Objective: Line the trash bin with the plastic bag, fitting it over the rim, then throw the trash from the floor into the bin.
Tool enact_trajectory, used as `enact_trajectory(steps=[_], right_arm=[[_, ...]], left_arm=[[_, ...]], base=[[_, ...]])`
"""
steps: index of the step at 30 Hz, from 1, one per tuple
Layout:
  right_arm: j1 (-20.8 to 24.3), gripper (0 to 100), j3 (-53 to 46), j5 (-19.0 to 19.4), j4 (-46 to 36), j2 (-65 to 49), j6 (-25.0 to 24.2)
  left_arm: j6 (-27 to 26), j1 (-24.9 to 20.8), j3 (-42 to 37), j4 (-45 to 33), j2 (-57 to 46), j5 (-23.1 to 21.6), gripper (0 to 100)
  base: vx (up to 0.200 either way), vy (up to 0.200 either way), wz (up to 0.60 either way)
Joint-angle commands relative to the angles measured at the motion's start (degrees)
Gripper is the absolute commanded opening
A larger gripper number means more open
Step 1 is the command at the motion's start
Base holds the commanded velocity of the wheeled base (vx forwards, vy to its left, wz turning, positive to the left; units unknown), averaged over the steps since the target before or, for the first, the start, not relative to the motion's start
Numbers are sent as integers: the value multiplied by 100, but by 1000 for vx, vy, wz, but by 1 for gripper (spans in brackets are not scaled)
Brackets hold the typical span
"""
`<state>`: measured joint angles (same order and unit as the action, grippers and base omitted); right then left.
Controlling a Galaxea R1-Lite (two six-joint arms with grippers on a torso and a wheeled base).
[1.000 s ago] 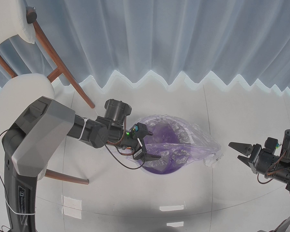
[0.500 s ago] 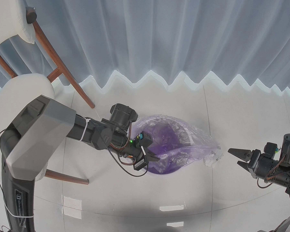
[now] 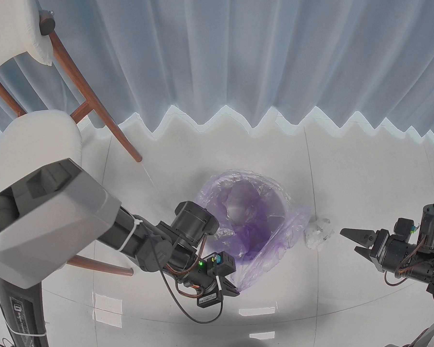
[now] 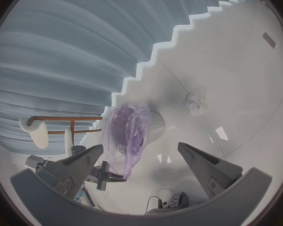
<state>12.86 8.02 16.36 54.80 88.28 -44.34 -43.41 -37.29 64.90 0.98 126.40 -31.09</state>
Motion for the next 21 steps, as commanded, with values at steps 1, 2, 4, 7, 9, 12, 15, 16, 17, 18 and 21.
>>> enact_trajectory(steps=[1, 2, 4, 7, 9, 12, 15, 16, 17, 18, 21], right_arm=[[6, 100, -11, -1, -13, 22, 4], [6, 100, -11, -1, -22, 22, 4], [6, 100, -20, -1, -22, 22, 4], [15, 100, -46, -10, -30, 22, 4], [59, 100, -143, -1, -30, 22, 48], [445, 100, -117, -1, -48, 128, 66], [727, 100, 138, -63, -39, 532, 145], [867, 100, 305, -151, -48, 699, 189], [867, 100, 305, -151, -48, 699, 189], [1131, 100, 595, -370, -66, 963, 224], [1474, 100, 991, -669, -268, 1402, 259]], left_arm=[[114, -85, -65, 245, 552, 103, 0], [201, -94, -74, 254, 684, 147, 0], [254, -94, -65, 272, 824, 191, 0], [386, -33, -57, 421, 1000, 331, 0], [535, -6, -65, 641, 1097, 446, 0], [694, -15, -48, 825, 1079, 437, 0], [781, -68, -74, 843, 1009, 410, 0], [781, -94, -74, 852, 930, 410, 0], [781, -94, -74, 852, 930, 410, 0], [799, -138, -83, 843, 789, 410, 0], [799, -147, -118, 843, 701, 410, 0]], base=[[0, 0, 0], [0, 0, 0], [0, 0, 0], [0, 0, 0], [0, 0, 0], [0, 0, 0], [0, 0, 0], [0, 0, 0], [0, 0, 0], [0, 0, 0], [0, 0, 0]])
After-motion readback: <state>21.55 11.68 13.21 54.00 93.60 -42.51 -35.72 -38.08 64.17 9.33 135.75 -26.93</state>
